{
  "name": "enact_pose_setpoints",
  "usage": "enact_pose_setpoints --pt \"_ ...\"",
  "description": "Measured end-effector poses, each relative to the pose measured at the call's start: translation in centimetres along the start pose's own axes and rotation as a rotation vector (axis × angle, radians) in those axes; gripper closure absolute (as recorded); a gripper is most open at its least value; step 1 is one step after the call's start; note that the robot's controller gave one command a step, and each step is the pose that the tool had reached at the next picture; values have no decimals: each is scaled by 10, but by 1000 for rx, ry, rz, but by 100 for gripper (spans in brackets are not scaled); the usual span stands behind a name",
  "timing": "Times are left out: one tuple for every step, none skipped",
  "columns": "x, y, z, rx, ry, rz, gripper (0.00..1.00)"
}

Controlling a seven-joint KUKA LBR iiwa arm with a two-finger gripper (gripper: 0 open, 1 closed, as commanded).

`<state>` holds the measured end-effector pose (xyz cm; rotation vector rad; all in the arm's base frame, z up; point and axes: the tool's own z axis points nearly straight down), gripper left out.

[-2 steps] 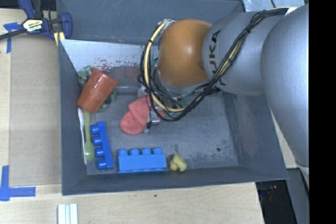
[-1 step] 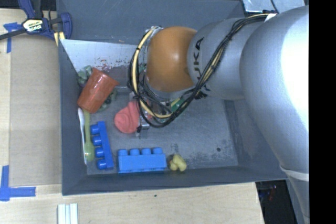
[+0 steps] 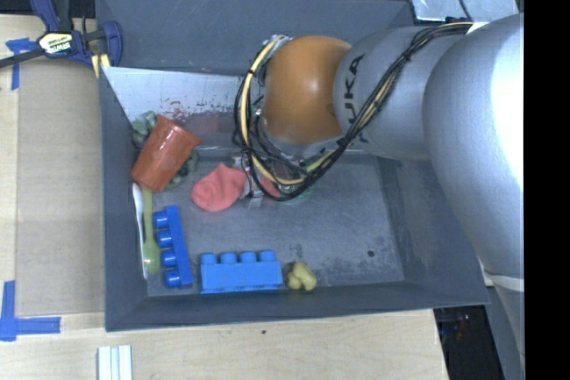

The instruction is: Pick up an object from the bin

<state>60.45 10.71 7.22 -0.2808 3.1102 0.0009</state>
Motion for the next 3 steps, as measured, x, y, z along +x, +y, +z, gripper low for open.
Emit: enact_pose_setpoints --pt "0 0 0 0 0 0 100" --pt "2 0 -54 0 6 -120 100" --pt "-2 -23 -129 -1 5 -359 100"
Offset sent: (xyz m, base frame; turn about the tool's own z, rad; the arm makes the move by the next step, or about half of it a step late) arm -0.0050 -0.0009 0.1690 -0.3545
